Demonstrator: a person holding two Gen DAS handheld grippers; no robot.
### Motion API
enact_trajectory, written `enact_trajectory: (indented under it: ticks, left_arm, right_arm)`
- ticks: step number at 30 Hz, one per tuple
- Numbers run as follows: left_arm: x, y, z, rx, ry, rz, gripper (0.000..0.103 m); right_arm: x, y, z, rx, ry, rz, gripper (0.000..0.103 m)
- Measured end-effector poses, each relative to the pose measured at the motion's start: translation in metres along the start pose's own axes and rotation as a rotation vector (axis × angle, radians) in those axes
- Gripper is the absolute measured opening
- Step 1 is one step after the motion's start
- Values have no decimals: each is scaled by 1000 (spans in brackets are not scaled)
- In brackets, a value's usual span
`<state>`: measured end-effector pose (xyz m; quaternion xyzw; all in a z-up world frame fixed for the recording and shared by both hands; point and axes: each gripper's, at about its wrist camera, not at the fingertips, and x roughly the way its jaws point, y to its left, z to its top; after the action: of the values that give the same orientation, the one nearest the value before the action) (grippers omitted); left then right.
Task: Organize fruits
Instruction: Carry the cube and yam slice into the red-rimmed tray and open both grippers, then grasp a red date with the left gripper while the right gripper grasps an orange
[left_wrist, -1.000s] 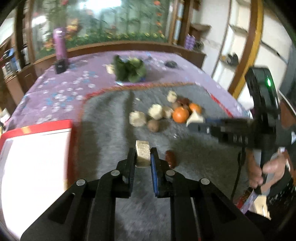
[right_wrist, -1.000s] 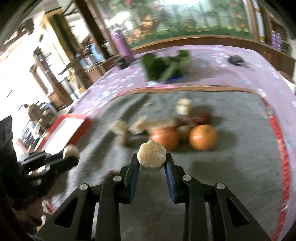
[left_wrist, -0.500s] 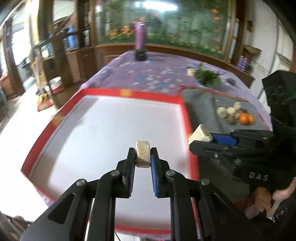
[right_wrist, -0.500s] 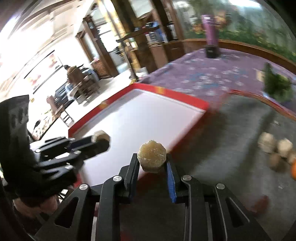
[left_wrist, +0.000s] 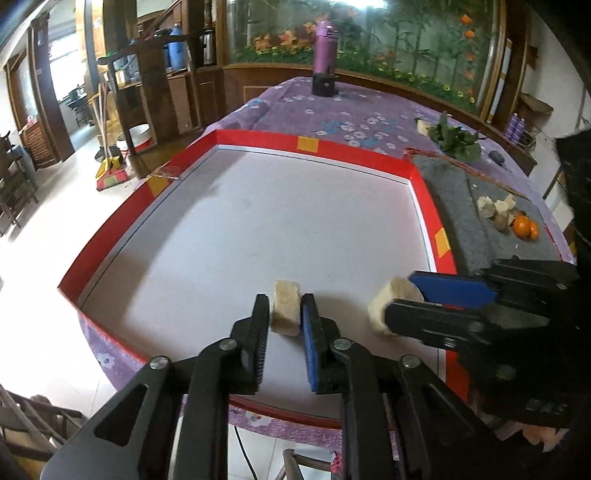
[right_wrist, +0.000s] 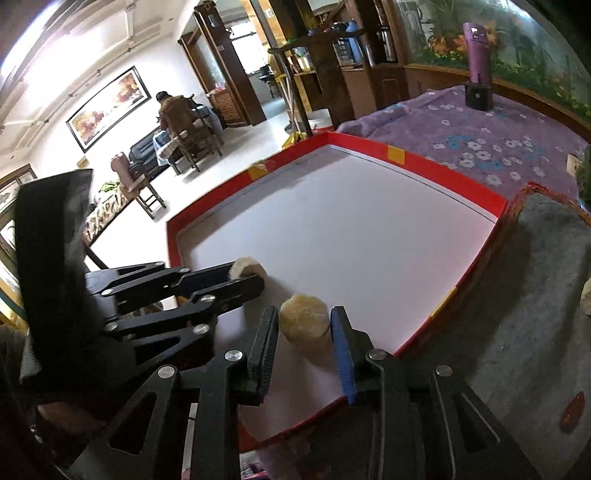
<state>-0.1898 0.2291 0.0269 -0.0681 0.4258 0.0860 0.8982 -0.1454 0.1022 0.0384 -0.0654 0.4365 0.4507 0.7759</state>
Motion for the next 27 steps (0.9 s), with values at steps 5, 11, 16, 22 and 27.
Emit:
enact_trajectory:
  ticks: [5, 11, 16, 22, 27]
  left_arm:
    - [-15, -1, 5, -19, -56, 12, 56]
    - [-36, -34, 13, 53, -125, -73, 64]
    - [-39, -88, 16, 161, -111, -201, 68]
    - [-25, -158, 13, 300, -56, -313, 68]
    - [-5, -196, 11, 354, 5, -362, 68]
  right_arm:
    - [-35, -15, -5, 32, -80, 11, 36]
    - [-89, -78, -26, 158, -189, -97, 40]
    - [-141, -140, -62, 281, -246, -232, 45]
    - [-180, -191, -96, 387, -264, -356, 46]
    - [-193, -220, -109, 460, -252, -417, 48]
